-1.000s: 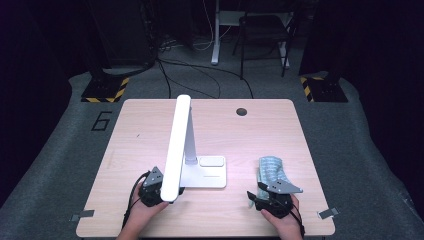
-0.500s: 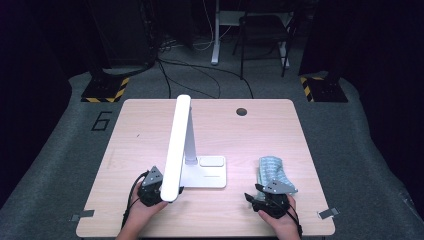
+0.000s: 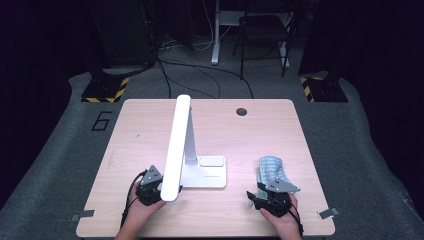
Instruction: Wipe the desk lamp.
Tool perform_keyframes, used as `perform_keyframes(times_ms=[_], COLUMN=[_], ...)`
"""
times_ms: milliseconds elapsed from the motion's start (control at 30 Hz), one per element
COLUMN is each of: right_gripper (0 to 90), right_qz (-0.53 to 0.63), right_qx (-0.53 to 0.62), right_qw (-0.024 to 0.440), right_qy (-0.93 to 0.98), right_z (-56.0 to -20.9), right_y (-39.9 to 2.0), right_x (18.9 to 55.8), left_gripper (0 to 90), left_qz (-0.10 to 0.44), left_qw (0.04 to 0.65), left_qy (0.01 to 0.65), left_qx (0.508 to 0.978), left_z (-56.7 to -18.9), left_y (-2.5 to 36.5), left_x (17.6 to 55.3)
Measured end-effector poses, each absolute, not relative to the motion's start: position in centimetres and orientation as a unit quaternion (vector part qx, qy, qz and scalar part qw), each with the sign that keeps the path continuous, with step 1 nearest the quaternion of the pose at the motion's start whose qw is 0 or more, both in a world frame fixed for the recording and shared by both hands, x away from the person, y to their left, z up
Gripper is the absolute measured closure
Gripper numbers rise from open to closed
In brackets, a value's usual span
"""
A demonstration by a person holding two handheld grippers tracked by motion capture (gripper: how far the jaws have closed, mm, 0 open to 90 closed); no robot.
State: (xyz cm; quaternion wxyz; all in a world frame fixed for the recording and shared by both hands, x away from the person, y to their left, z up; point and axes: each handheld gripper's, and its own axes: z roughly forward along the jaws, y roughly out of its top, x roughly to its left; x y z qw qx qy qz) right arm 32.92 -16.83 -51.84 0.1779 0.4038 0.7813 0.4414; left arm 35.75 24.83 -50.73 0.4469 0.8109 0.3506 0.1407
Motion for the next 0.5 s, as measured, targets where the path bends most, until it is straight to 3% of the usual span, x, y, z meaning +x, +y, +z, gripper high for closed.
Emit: perform_keyframes(times_ms=[500], right_gripper=[43.0], right_qz=[0.444], right_qx=[0.406], right_qw=[0.178], right_qy=[0.779], right_z=[-51.78], right_y=[-16.98], right_x=[32.90], left_gripper=[34.7], left_qz=[0.137], left_qw=[0.452], left_qy=[0.358], left_qx=[0.805], left_z=[-50.68], left_y=[24.84], left_x=[35.82])
